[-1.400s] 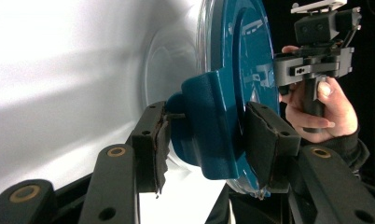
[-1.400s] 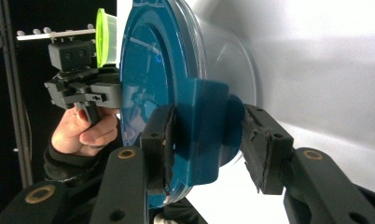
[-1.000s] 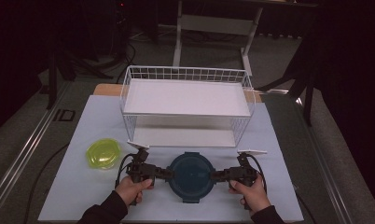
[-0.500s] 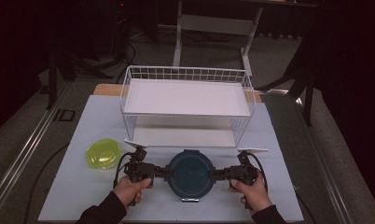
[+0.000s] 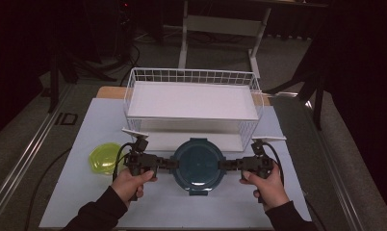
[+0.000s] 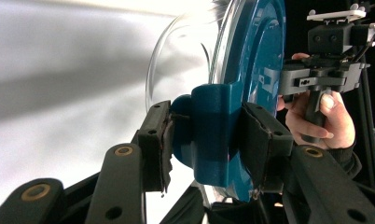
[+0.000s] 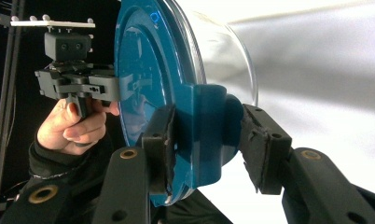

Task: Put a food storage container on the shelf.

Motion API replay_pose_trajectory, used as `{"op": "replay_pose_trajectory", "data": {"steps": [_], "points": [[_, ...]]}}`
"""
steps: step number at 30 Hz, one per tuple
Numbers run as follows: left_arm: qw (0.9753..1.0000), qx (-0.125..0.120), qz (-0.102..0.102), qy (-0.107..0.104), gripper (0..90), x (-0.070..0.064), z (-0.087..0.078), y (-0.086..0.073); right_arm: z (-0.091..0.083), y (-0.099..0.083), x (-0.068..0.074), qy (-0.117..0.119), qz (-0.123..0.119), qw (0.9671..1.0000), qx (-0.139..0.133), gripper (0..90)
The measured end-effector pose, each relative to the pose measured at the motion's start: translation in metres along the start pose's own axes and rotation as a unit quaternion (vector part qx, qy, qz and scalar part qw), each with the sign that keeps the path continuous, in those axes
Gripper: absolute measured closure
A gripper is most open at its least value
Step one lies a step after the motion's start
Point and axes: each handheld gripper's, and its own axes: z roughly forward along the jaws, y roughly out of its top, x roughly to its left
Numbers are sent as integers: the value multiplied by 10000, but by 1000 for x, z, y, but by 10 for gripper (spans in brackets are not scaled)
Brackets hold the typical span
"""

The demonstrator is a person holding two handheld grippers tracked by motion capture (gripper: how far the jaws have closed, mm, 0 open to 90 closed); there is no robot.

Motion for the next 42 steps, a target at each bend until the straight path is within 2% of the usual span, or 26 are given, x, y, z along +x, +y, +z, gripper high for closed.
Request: {"op": "replay_pose_trajectory", "data": {"steps": [4,11,17,21,28,37,39,42], "points": [[9998,-177,121,-14,559,-16,-10,12,-10,13,17,20,-117,9999,-110,568],[9994,-245,232,-54,561,-37,-25,38,-25,38,43,16,-358,9989,-292,568],[9986,-416,326,-78,561,-48,-36,62,-32,64,60,18,-463,9982,-390,568],[9980,-506,364,-69,561,-53,-41,75,-33,75,65,40,-457,9981,-402,568],[9972,-627,395,25,561,-56,-49,98,-31,103,71,88,-462,9979,-443,566],[9964,-777,331,87,561,-52,-53,126,-25,134,72,47,-396,9979,-504,564],[9963,-815,250,51,561,-47,-53,131,-23,137,71,45,-355,9982,-479,563],[9961,-844,244,6,560,-46,-53,135,-21,147,72,7,-309,9982,-511,564]]}}
